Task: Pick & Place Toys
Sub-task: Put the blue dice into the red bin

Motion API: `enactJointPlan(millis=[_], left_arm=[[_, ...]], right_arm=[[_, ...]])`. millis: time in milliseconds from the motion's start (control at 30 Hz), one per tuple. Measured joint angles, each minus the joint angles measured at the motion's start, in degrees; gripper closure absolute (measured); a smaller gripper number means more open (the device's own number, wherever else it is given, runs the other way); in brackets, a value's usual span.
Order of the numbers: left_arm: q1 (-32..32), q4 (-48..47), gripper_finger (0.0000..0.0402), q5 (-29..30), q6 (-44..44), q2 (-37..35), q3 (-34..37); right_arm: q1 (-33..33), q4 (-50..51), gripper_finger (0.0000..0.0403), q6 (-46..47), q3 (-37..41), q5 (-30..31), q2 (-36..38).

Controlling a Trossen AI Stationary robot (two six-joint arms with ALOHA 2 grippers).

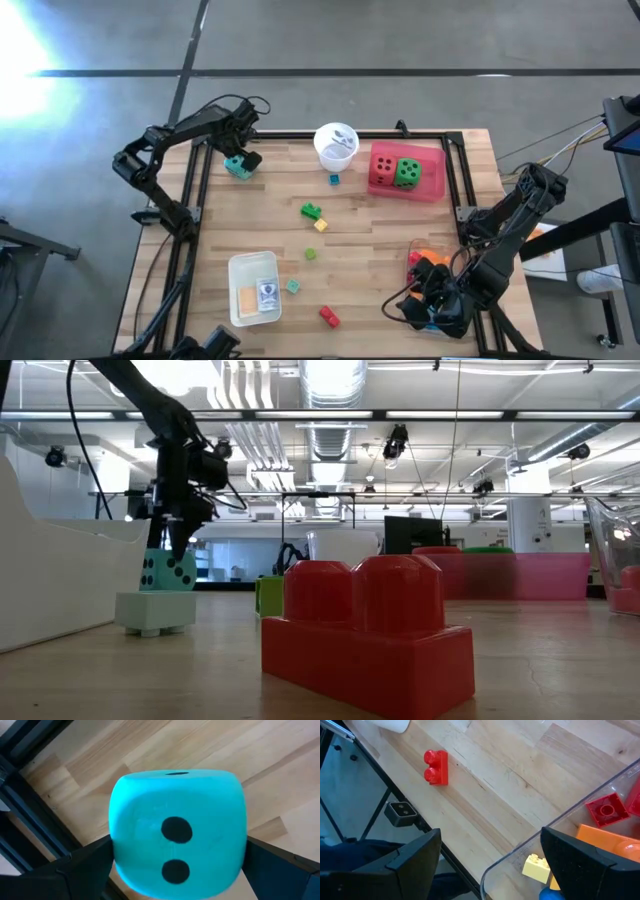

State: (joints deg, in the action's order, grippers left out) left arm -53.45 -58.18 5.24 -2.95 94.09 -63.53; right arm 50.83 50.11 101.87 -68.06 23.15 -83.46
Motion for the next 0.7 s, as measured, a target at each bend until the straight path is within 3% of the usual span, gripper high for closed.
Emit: enactJointPlan(millis=[400,600,700], left_arm=[[0.3,5.2,0.0006,0.3,1.1,0.0,4.6],[0.3,5.3,0.0070,0.3,0.6,-0.1,4.5],[0.4,5.4,0.0073,0.4,0.1,-0.2,4.6]], right_arm=[[-0.1,0.0,0.0070,0.0,0.0,0.0,0.0],[-0.3,0.0,0.0070,-0.2,0.0,1.1,0.0],[-0.3,0.0,0.0070,0.0,0.0,1.1,0.0]])
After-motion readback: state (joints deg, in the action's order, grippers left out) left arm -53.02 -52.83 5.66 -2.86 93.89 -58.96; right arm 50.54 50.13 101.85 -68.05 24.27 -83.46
